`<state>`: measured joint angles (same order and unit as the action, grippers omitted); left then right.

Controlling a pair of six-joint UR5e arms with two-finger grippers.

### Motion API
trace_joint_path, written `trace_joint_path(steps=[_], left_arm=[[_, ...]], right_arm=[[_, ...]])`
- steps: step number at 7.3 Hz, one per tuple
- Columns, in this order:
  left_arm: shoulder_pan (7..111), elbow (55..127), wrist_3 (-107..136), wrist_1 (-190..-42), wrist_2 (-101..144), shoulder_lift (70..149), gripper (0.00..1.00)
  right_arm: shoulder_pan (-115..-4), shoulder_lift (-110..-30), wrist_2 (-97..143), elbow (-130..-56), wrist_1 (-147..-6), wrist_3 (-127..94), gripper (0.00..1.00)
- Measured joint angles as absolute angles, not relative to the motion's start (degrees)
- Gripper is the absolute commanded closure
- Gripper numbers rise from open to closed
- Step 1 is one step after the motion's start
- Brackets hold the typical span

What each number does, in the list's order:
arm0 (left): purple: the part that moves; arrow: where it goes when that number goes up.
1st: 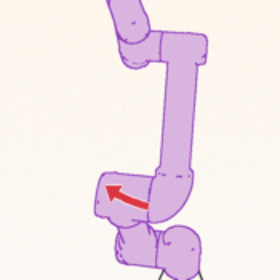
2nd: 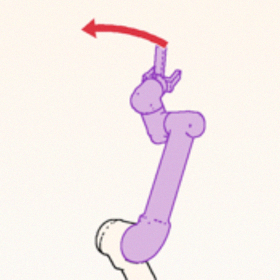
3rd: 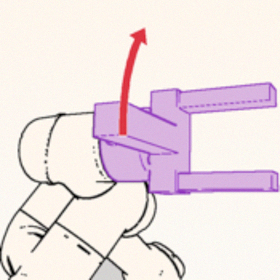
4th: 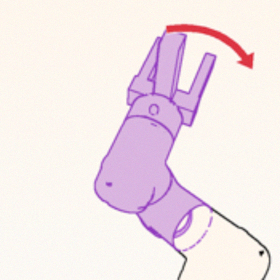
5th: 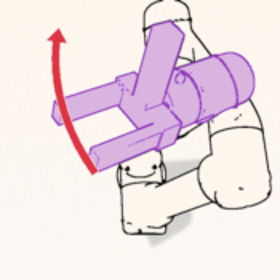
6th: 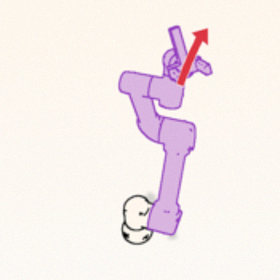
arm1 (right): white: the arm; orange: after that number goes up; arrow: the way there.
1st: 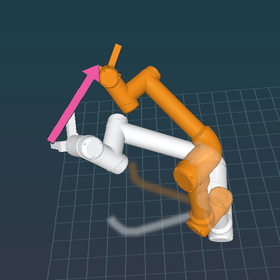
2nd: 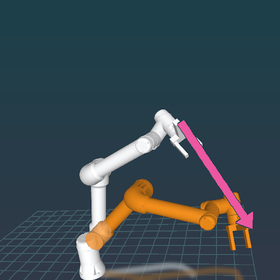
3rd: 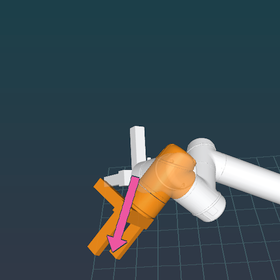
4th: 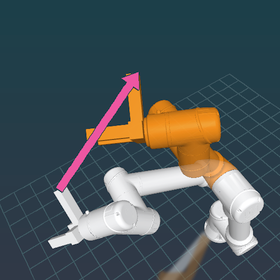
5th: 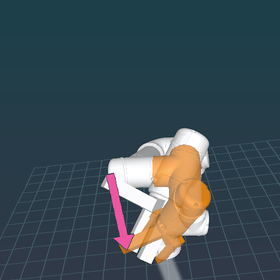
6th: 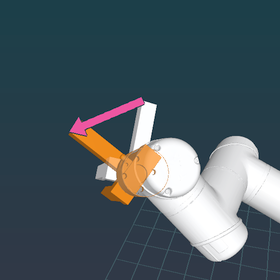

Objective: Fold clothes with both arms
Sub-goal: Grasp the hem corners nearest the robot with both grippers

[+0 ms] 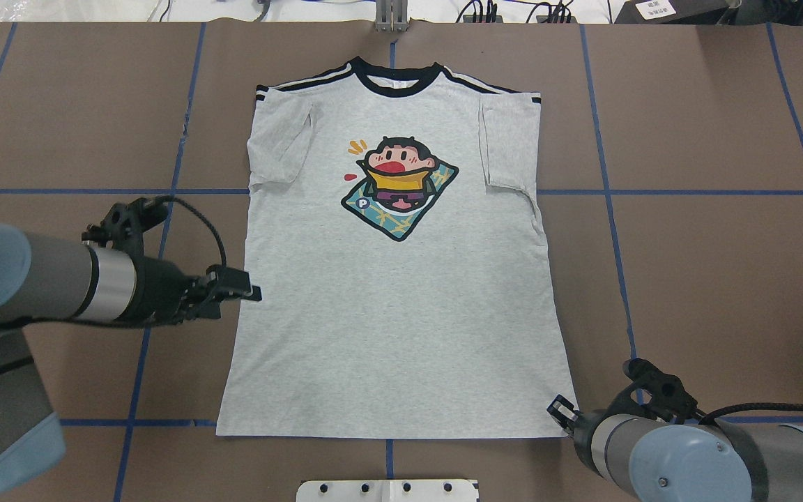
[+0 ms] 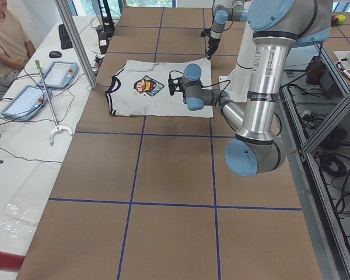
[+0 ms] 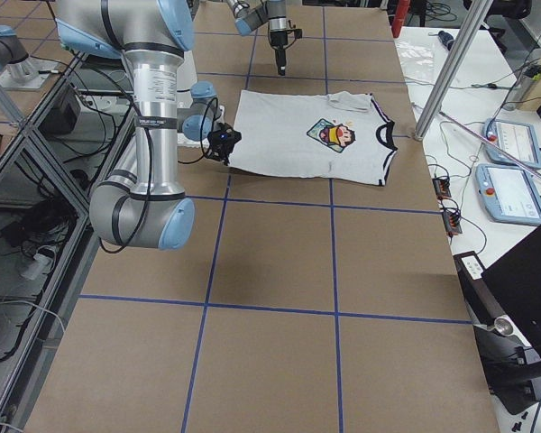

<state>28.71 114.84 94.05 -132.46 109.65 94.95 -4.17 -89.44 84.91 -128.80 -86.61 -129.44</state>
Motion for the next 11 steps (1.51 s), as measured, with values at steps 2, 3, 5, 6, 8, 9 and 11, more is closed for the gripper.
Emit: trace_joint_path(steps=[2,3,5,6,8,9,11], left_arm=[[18.8,118.7,101.5,-130.8,99.6,87.7,0.23],[15.8,119.1,104.9,-127.1,96.9,87.4,0.28],[13.6,119.2,110.1,-120.8,96.5,89.8,0.28],[12.6,118.9,111.2,-118.9,96.6,90.6,0.27],[11.3,118.1,112.0,-116.9,96.5,91.2,0.28],[10.7,117.7,112.1,-116.7,96.4,91.2,0.28],[9.6,117.1,112.1,-116.6,96.4,91.3,0.42]], right_arm=[[-4.4,-89.4,85.6,-129.9,-86.5,-129.3,1.0],[-4.5,-89.4,85.6,-130.1,-86.6,-129.2,1.0],[-4.7,-89.5,85.7,-130.1,-86.6,-129.2,1.0],[-4.7,-89.6,85.7,-130.1,-86.6,-129.2,1.0],[-4.7,-89.5,85.7,-130.1,-86.5,-129.2,1.0],[-4.7,-89.4,85.7,-130.1,-86.6,-129.2,1.0],[-5.1,-89.4,85.7,-130.2,-86.6,-129.2,1.0]])
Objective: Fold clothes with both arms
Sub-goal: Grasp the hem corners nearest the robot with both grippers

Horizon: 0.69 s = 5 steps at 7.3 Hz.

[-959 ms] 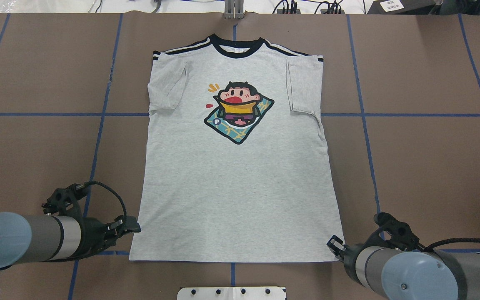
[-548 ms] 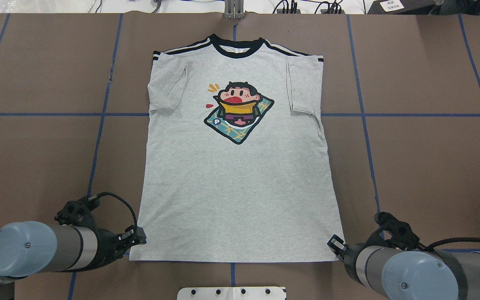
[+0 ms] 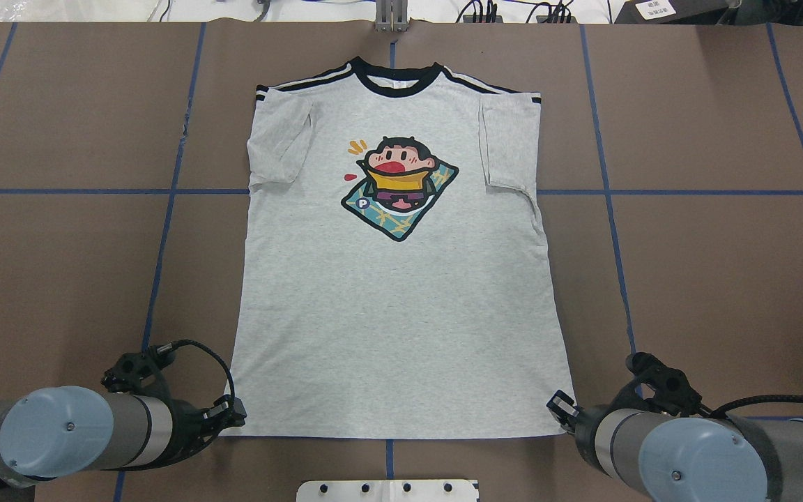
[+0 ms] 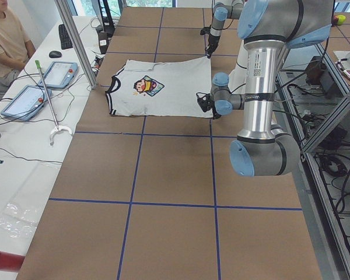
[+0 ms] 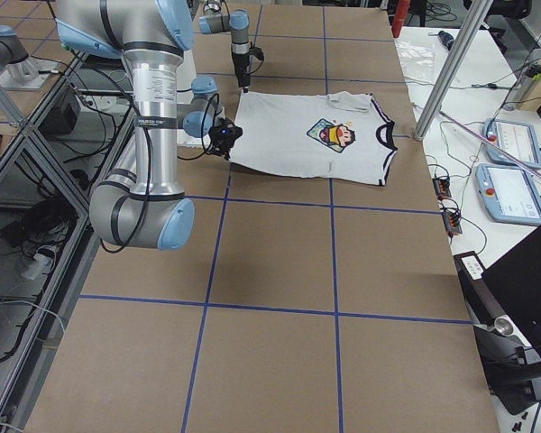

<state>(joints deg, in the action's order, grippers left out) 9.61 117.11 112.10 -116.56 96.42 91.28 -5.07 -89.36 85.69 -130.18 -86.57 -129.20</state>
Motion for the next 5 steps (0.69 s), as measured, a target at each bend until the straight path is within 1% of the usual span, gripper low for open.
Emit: trace_joint_path(steps=[1,2,3,4,5], left_arm=[[9.4,117.0,112.1,-116.5,96.4,91.3,0.67],[9.4,117.0,112.1,-116.5,96.4,91.3,0.75],[9.4,116.9,112.1,-116.5,96.4,91.2,0.96],[9.4,116.7,112.1,-116.5,96.3,91.3,1.0],[9.3,116.4,112.1,-116.5,96.3,91.3,1.0]], right_arm=[[-5.1,-89.3,85.7,-130.2,-86.6,-129.2,1.0],[-5.2,-89.3,85.7,-130.2,-86.6,-129.2,1.0],[-5.3,-89.2,85.7,-130.2,-86.6,-129.2,1.0],[-5.3,-89.1,85.7,-130.2,-86.6,-129.2,1.0],[-5.4,-89.1,85.7,-130.2,-86.6,-129.2,1.0]])
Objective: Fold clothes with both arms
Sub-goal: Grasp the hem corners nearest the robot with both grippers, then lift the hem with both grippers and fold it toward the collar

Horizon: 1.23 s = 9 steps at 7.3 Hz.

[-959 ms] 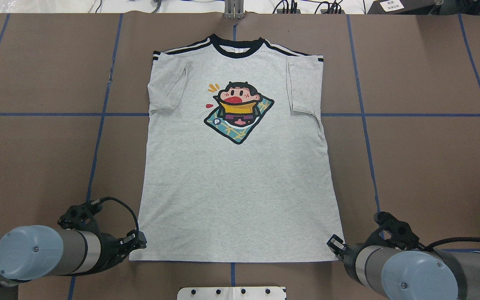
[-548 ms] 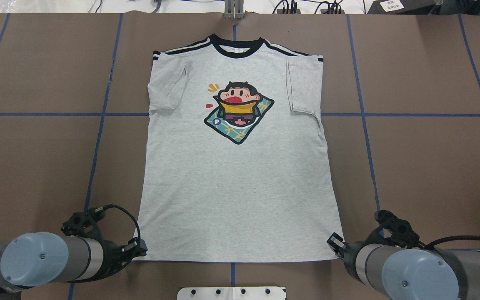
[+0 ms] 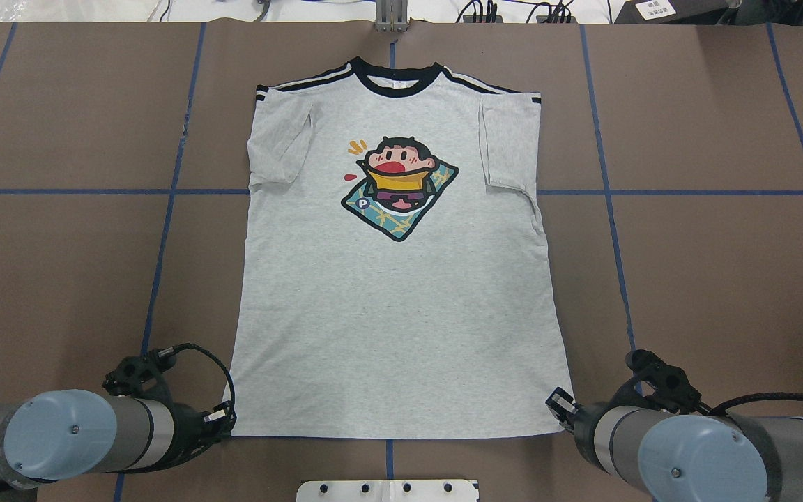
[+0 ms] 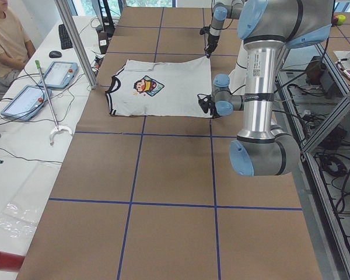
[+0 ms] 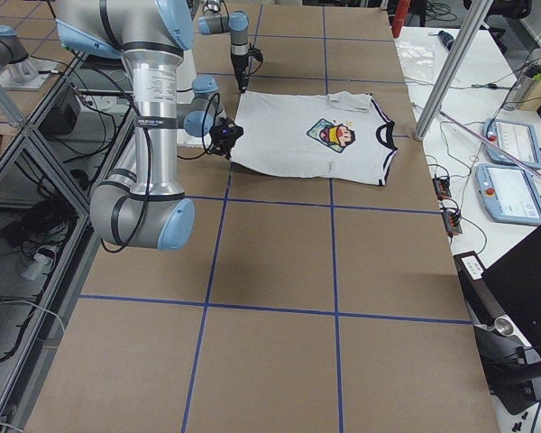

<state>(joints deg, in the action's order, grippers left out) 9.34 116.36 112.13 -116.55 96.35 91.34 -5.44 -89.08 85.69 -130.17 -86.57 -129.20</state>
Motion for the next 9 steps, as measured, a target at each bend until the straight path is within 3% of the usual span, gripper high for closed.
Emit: trace_joint_path(steps=[3,6,9], left_arm=[[9.5,118.6,112.0,-116.5,96.8,91.3,1.0],[9.6,129.1,112.1,-116.3,97.0,86.7,1.0],[9.4,134.1,112.7,-115.0,97.6,85.1,1.0]], right_arm=[[-6.2,-89.1,85.8,-130.8,-86.6,-129.2,1.0],[-6.0,-90.0,87.4,-134.7,-87.0,-129.4,1.0],[-5.2,-91.0,90.2,-138.6,-87.5,-129.6,1.0]])
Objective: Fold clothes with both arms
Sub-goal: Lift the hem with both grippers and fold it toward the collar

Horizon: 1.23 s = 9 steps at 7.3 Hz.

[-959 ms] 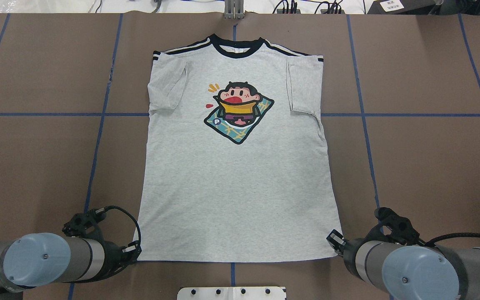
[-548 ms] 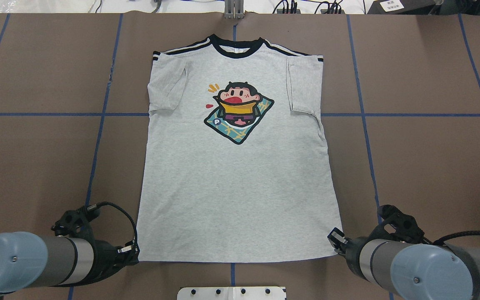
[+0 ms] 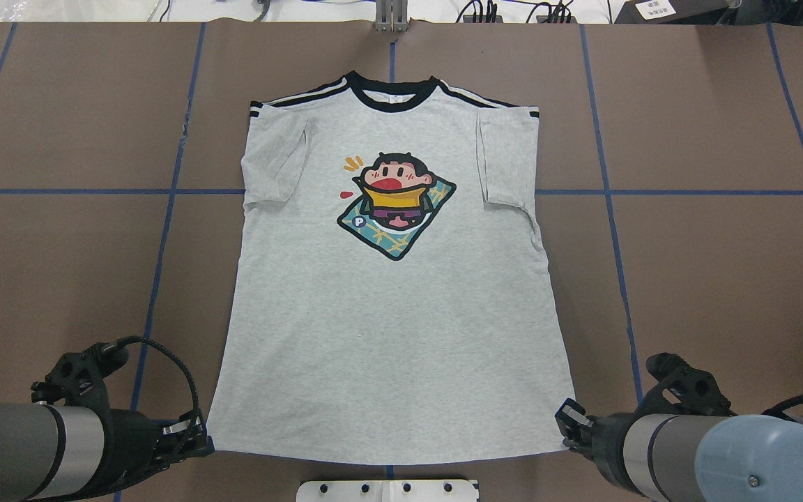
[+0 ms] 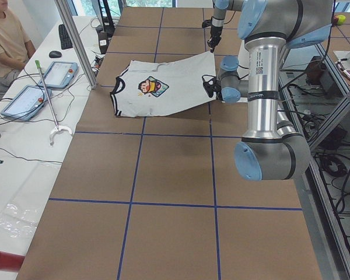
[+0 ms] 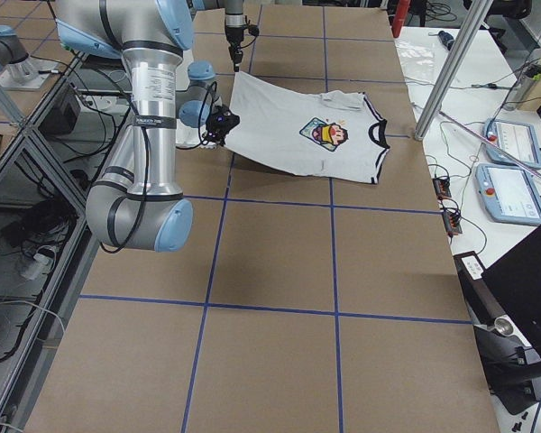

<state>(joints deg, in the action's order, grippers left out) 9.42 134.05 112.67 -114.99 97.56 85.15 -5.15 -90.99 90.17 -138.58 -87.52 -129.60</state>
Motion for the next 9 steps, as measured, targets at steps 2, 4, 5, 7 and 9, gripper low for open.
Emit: trace_joint_path(steps=[2,4,5,7,9], left_arm=[[9.7,136.5,112.8,-114.0,98.5,85.3,1.0],[12.0,139.1,112.5,-113.7,99.0,85.4,1.0],[14.4,139.3,111.7,-113.7,99.1,86.2,1.0],[21.9,135.3,103.6,-113.6,99.1,91.2,1.0],[30.2,124.3,94.7,-113.6,99.2,101.1,1.0]], right_arm=[[-5.1,-91.3,90.6,-141.7,-89.2,-129.6,1.0],[-7.4,-90.8,91.4,-145.3,-92.5,-129.5,1.0],[-9.2,-89.7,91.7,-145.4,-93.5,-128.7,1.0],[-16.2,-84.3,91.9,-140.8,-94.4,-121.4,1.0],[-24.7,-75.0,92.2,-132.3,-97.7,-111.9,1.0]])
